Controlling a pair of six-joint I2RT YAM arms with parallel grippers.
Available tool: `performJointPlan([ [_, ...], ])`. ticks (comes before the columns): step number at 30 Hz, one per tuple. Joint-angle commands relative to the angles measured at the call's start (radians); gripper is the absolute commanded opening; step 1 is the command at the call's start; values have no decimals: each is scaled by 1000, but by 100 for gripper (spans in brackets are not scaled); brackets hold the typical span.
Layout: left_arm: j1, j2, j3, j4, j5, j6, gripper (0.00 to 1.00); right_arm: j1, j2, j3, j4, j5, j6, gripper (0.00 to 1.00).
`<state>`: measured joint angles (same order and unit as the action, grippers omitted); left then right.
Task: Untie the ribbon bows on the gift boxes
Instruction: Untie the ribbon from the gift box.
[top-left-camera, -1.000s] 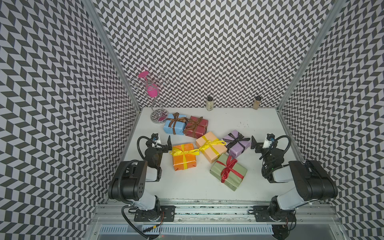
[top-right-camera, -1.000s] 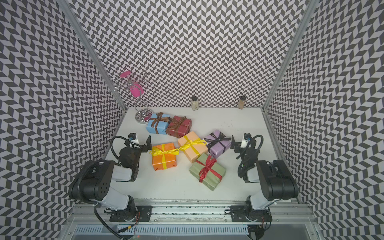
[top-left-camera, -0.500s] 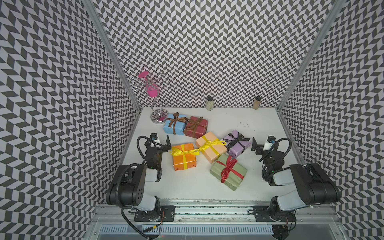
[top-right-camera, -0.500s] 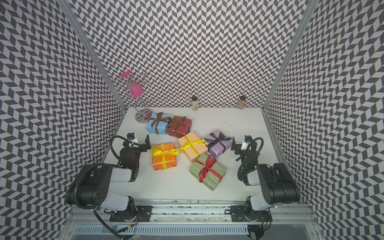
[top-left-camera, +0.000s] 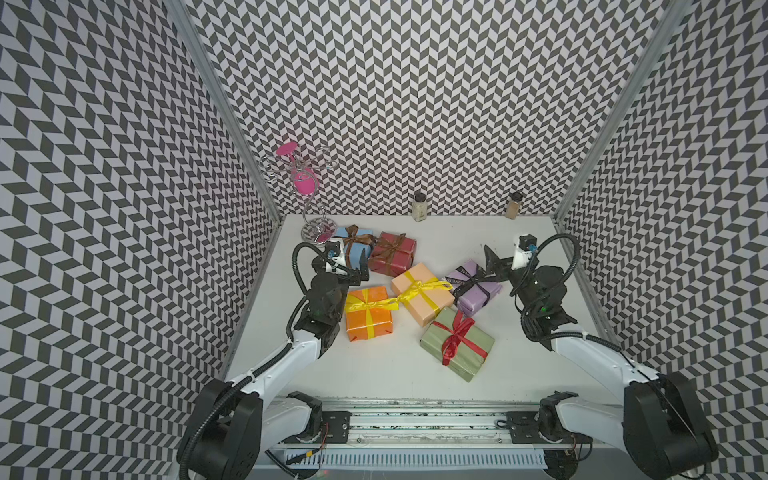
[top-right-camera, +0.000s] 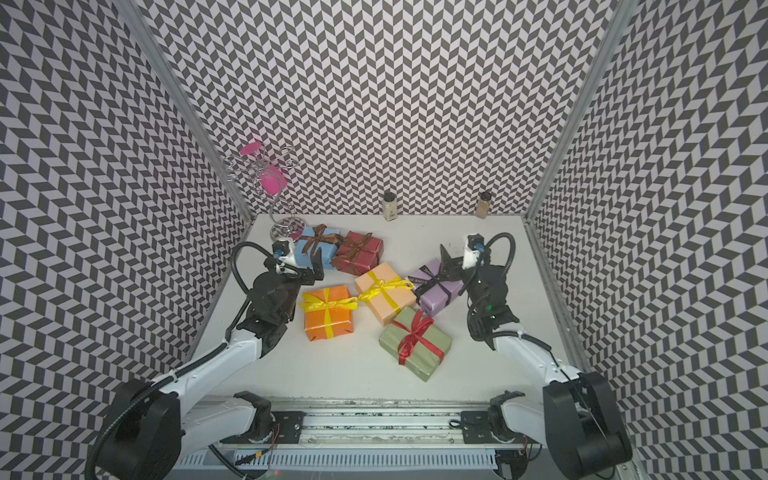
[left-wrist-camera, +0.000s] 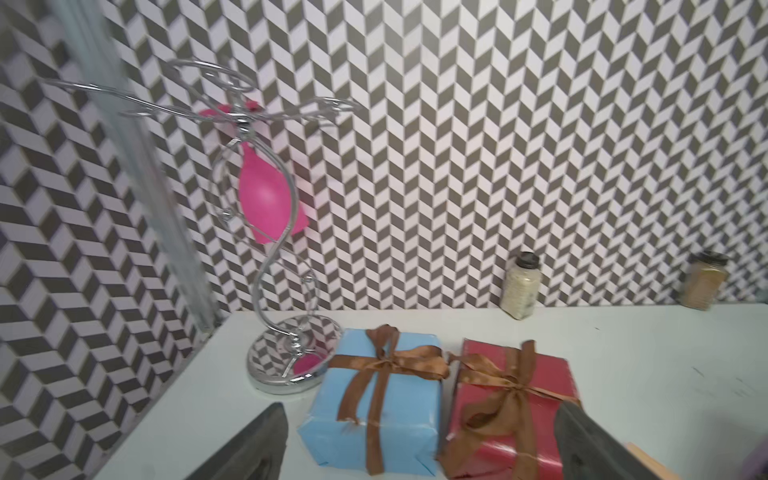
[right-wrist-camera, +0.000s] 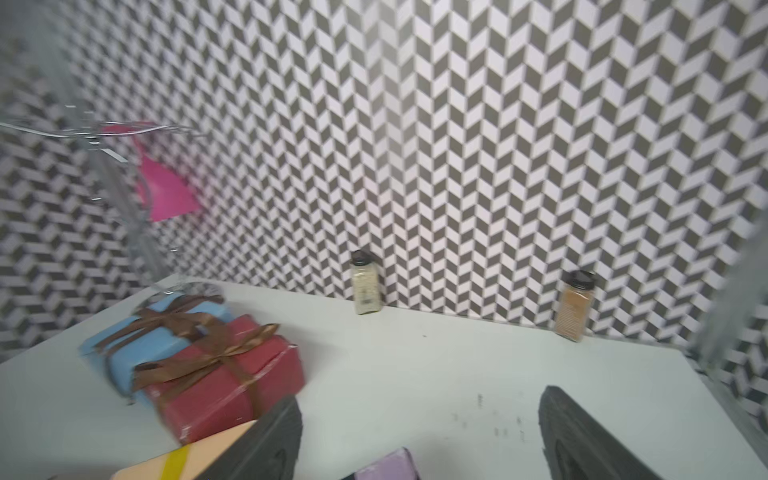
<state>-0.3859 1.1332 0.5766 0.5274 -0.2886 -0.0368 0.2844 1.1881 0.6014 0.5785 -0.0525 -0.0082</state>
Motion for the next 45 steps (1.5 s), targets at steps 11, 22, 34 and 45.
performJointPlan([
  [11, -79, -135, -27, -280, 121, -160, 98, 147, 112, 158, -318, -331, 61, 63],
  [22, -136, -108, -10, -285, 186, -143, 94, 264, 241, 234, -411, -284, 25, 50],
  [34, -144, -129, -10, -312, 118, -172, 92, 332, 382, 330, -449, -231, -158, 43],
  [45, -145, -171, -29, -319, 66, -198, 92, 361, 505, 385, -404, -181, -306, 43],
])
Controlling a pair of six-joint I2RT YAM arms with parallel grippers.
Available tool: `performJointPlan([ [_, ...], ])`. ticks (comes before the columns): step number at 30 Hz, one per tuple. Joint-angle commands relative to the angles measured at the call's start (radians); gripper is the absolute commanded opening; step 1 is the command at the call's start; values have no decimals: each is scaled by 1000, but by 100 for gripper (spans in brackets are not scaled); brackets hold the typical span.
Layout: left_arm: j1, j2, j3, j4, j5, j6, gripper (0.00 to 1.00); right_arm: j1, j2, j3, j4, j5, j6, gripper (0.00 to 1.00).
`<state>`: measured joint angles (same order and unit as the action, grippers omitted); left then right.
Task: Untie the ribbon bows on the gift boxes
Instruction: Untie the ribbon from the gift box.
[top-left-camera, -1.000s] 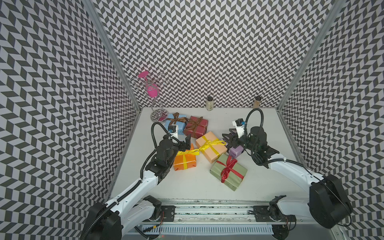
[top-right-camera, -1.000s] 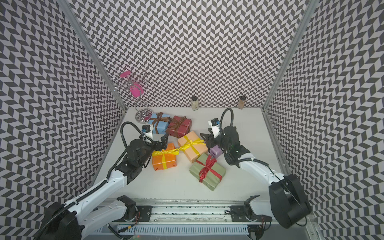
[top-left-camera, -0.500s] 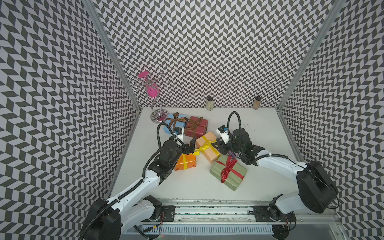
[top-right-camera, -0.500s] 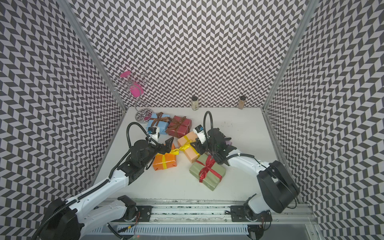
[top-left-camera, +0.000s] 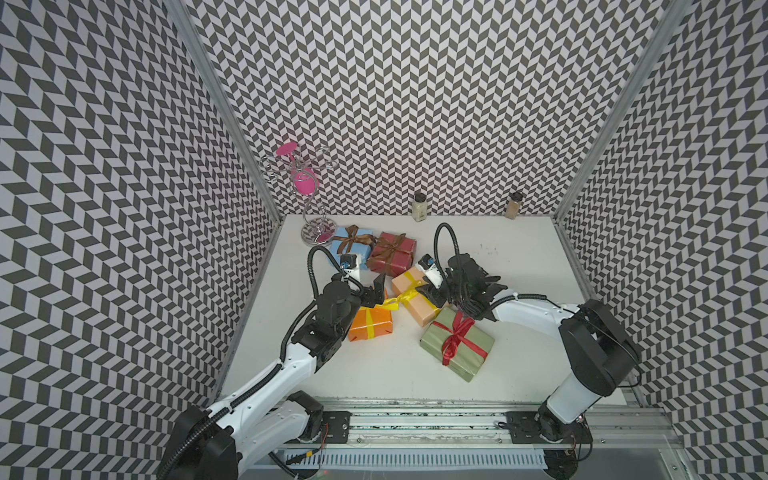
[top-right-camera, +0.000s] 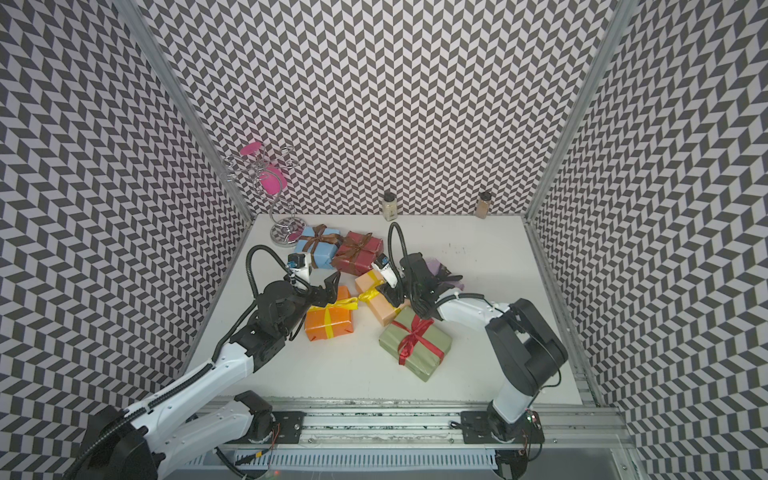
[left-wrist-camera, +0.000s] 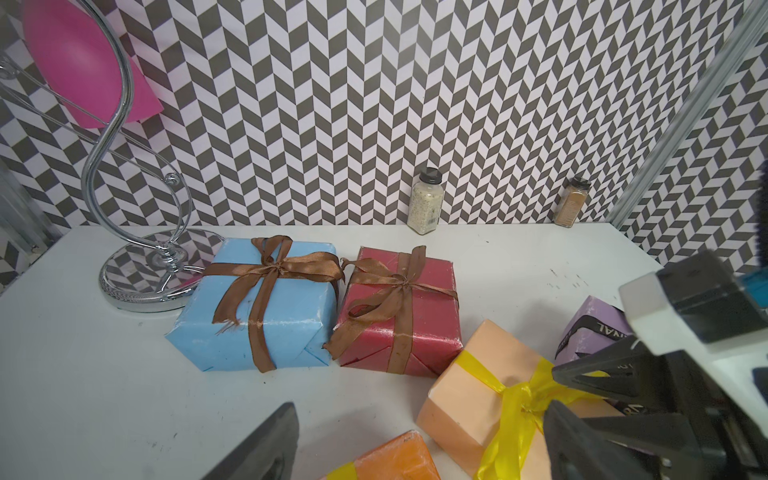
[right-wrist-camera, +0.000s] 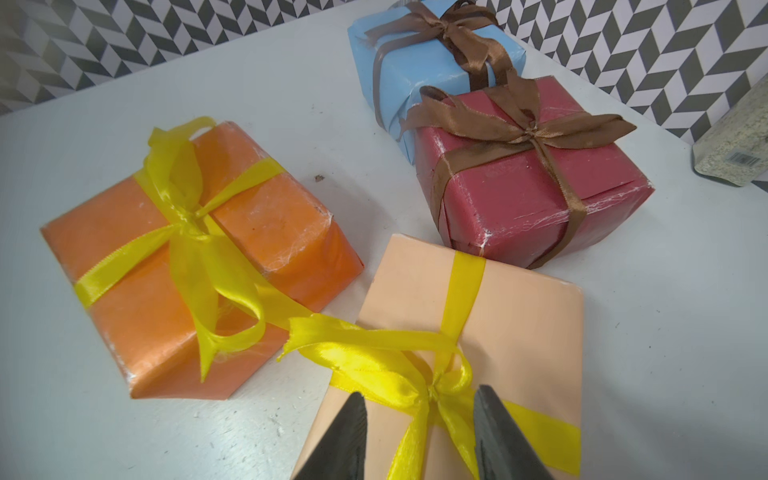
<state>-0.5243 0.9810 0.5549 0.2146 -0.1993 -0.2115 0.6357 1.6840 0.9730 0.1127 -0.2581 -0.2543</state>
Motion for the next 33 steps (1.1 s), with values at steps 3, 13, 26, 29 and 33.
performJointPlan([
  [3, -6, -25, -9, -6, -23, -25, 92, 20, 25, 18, 89, 31, -68, 42],
  [13, -6, -41, -12, -1, -19, -29, 92, 59, 100, 88, 35, 78, -164, 42],
  [26, -6, -57, -13, -1, -12, -29, 93, 61, 106, 92, 15, -9, -297, 49],
  [29, -6, -61, -13, 0, -12, -29, 93, 61, 129, 118, -10, -6, -316, 49],
  [33, -6, -59, -11, -1, -11, -29, 93, 62, 147, 134, -15, -7, -330, 47],
])
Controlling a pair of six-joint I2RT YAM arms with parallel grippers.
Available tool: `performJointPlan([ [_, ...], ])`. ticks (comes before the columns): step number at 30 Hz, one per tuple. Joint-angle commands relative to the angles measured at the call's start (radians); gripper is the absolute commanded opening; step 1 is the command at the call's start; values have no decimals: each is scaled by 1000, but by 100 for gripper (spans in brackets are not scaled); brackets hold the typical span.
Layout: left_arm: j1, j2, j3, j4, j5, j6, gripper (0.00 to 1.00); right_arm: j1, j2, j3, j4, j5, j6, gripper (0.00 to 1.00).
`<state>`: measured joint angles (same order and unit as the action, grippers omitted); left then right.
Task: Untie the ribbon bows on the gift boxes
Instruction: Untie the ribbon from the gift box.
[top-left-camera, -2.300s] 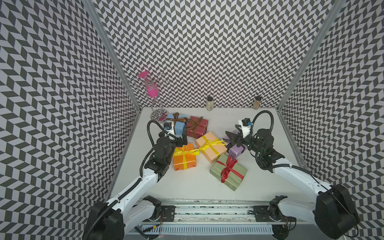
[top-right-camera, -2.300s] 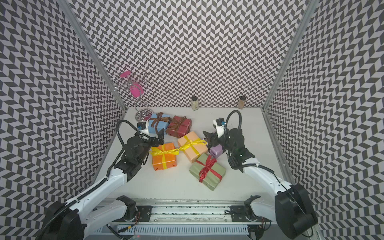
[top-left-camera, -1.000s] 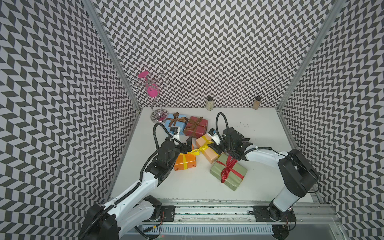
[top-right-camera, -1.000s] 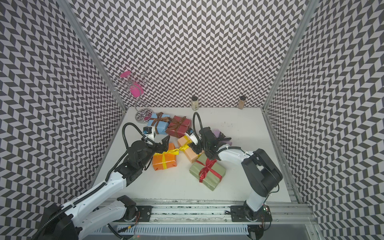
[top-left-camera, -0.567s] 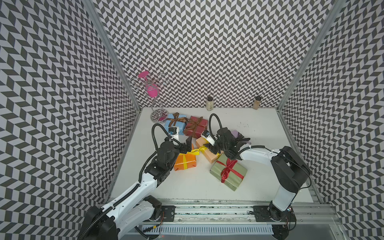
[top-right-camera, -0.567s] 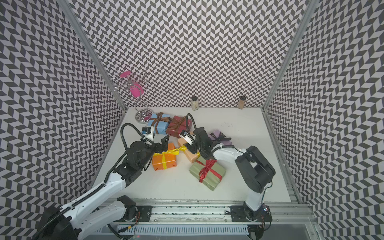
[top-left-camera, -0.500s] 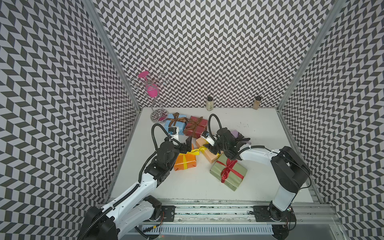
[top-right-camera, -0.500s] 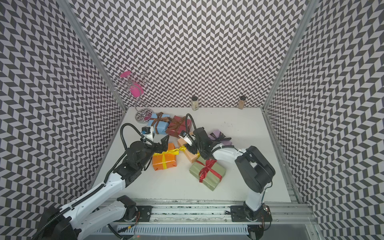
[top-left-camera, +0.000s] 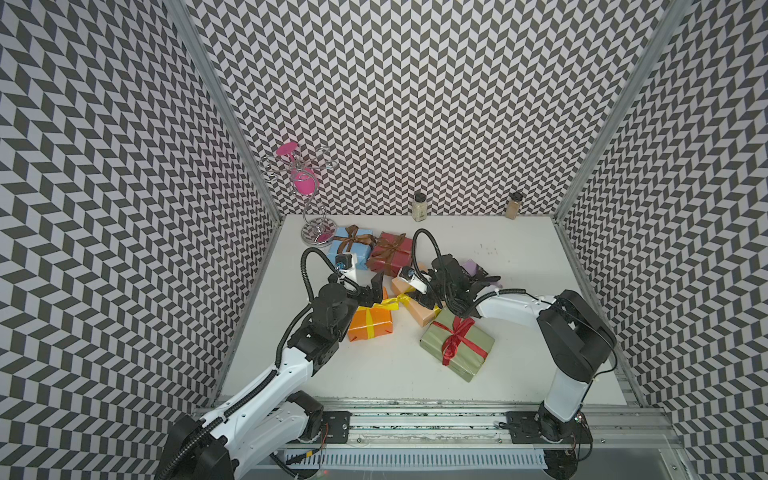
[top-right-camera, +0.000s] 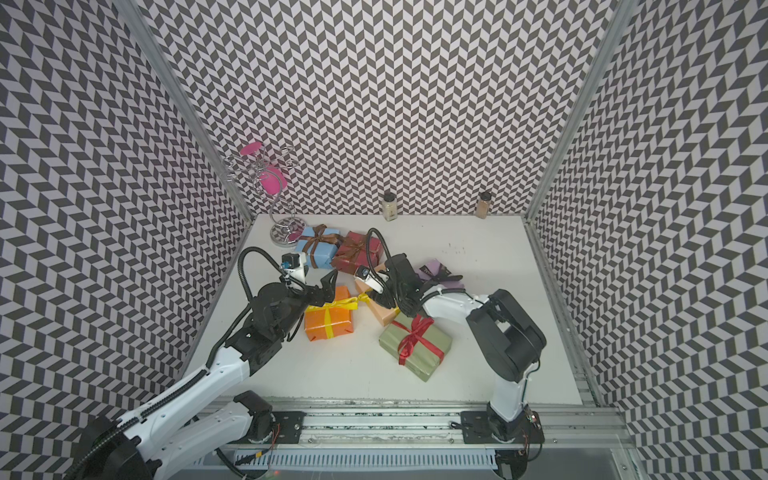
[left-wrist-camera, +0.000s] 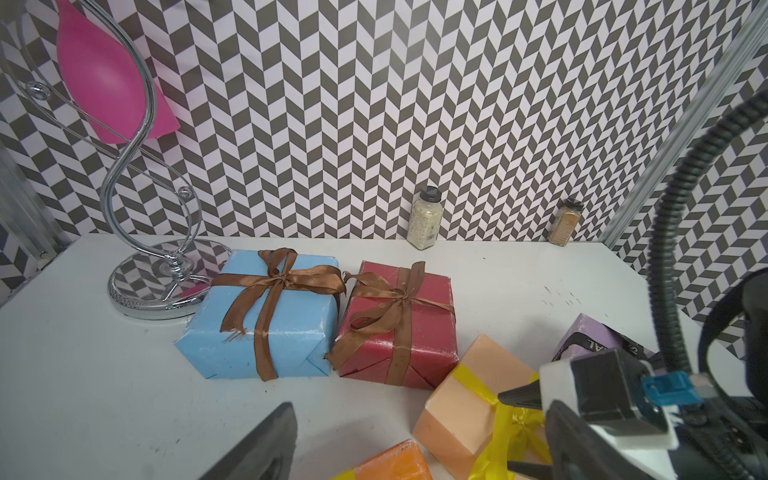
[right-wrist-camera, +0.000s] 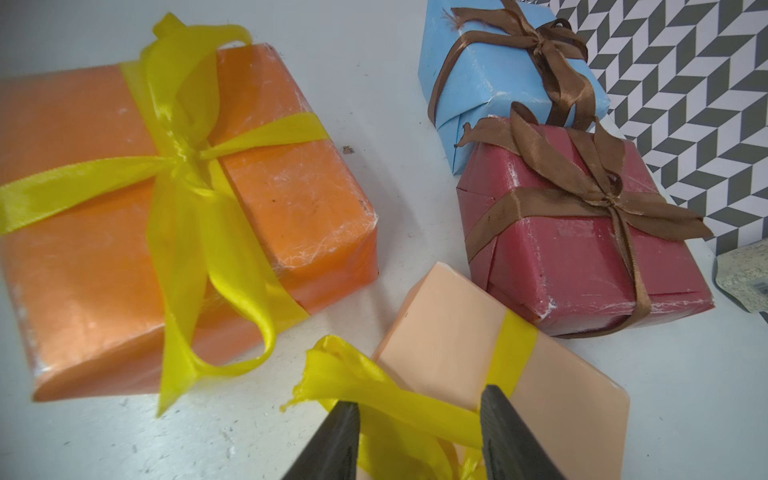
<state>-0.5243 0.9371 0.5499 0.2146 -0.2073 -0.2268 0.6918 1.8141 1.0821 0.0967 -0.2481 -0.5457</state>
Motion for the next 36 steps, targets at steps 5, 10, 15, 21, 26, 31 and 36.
performJointPlan([
  [5, -7, -17, -6, -1, -3, -13, 93, 7, 43, 46, 3, -32, -41, 46],
  [10, -6, -21, -7, -3, -7, -13, 93, 9, 64, 68, 3, -45, -26, 40],
  [15, -6, -14, -6, -1, -7, -12, 93, 8, 54, 75, 4, -82, -4, 30],
  [21, -6, -6, -4, -1, 0, -14, 93, -1, 34, 68, -1, -127, 30, 14],
  [26, -7, -1, -4, -1, 5, -13, 93, -21, 13, 62, 7, -181, 68, 10],
  [31, -6, 19, 2, -3, 15, -14, 93, -54, -41, 22, 57, -232, 126, 4],
  [36, -6, 40, 3, 3, 27, -17, 93, -110, -127, -49, 161, -263, 231, 0],
])
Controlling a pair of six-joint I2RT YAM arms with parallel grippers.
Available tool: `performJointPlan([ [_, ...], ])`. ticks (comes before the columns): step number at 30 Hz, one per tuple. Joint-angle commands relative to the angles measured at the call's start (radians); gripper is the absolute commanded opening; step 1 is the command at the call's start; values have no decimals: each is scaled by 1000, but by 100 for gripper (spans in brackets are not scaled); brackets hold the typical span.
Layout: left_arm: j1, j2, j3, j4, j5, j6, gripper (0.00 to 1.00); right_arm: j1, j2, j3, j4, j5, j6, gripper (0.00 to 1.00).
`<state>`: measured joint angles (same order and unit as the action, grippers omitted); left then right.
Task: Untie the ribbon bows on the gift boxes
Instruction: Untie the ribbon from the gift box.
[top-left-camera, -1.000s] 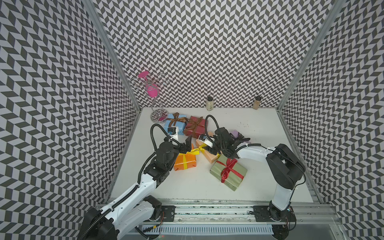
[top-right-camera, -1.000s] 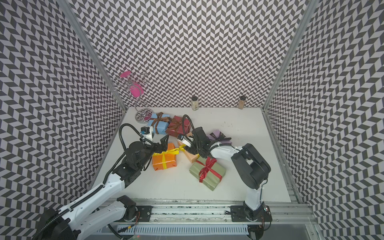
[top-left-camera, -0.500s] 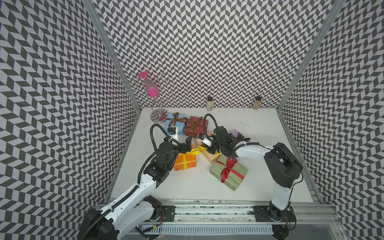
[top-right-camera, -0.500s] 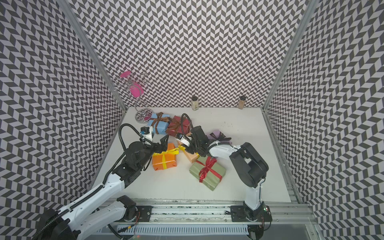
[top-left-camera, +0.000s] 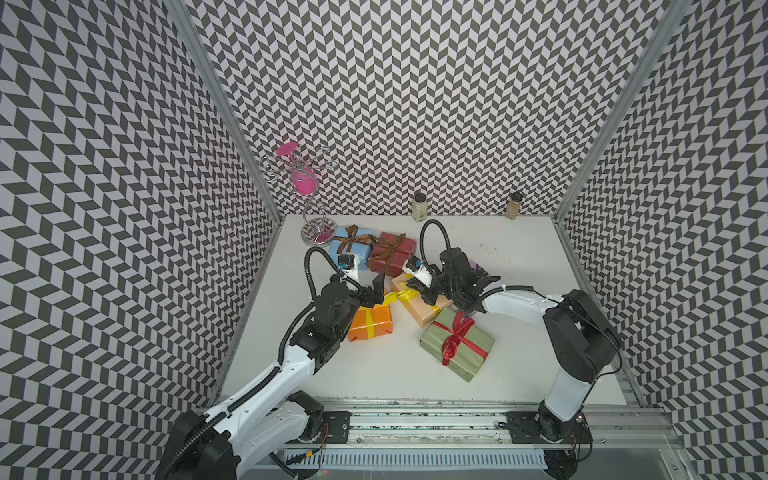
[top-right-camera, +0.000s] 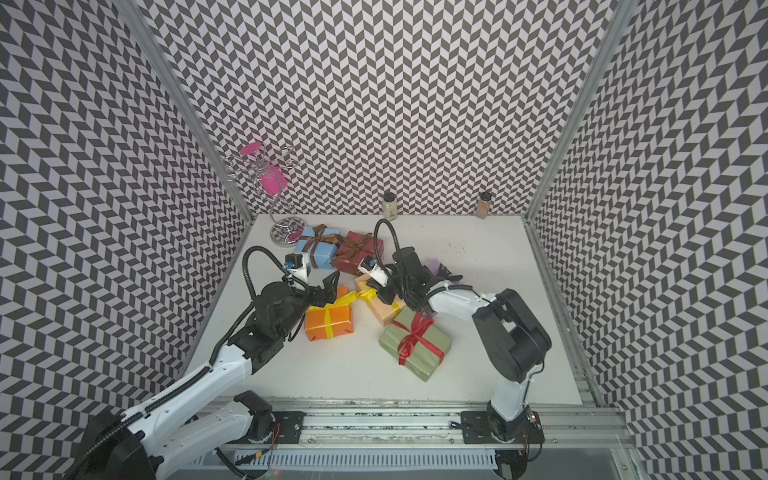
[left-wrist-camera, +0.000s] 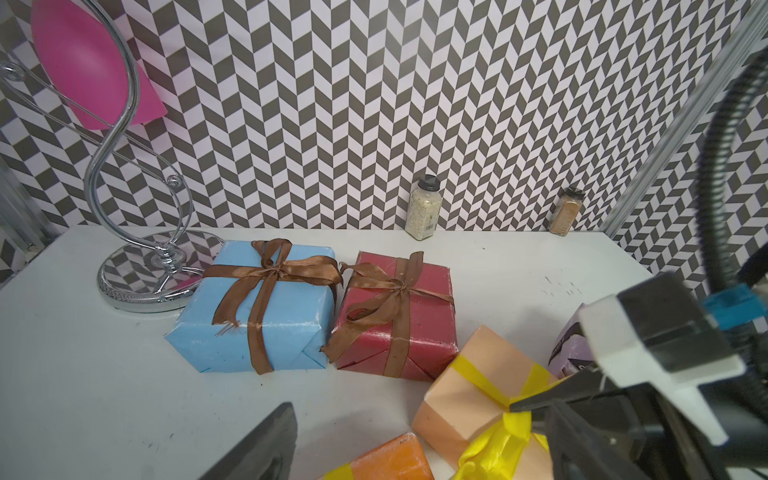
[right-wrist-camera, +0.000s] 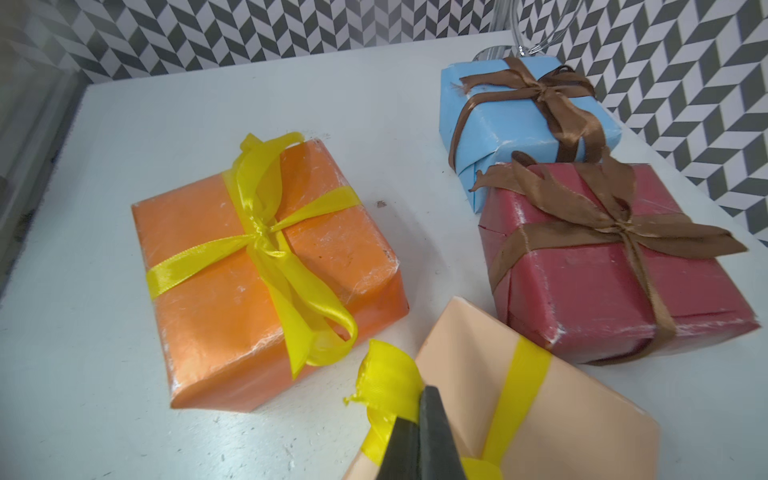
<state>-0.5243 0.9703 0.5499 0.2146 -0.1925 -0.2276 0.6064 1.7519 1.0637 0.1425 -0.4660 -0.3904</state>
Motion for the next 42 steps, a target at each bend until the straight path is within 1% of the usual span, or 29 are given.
performJointPlan([
  [1, -7, 15, 4, 5, 17, -15, 92, -38, -82, -45, 136, -51, 98, 0],
  [6, -7, 83, 20, 34, 57, 4, 91, -92, -155, -103, 200, -80, 181, 0],
  [12, -7, 274, 137, 20, 104, 93, 83, -138, -201, -163, 259, -100, 252, 0],
  [15, -12, 372, 197, 15, 154, 112, 77, -151, -204, -185, 280, -112, 278, 0],
  [17, -26, 422, 231, 14, 152, 125, 75, -152, -203, -198, 288, -112, 291, 0],
  [21, -60, 474, 263, -11, 138, 149, 71, -155, -207, -235, 319, -110, 328, 0],
  [24, -74, 494, 244, -14, 142, 144, 70, -157, -217, -272, 351, -105, 365, 0],
  [28, -77, 533, 221, 3, 168, 142, 70, -158, -231, -309, 373, -84, 407, 0],
  [34, -80, 634, 276, -15, 152, 156, 66, -158, -239, -339, 387, -78, 451, 0],
  [42, -80, 698, 301, -20, 118, 139, 65, -159, -242, -341, 391, -135, 473, 0],
])
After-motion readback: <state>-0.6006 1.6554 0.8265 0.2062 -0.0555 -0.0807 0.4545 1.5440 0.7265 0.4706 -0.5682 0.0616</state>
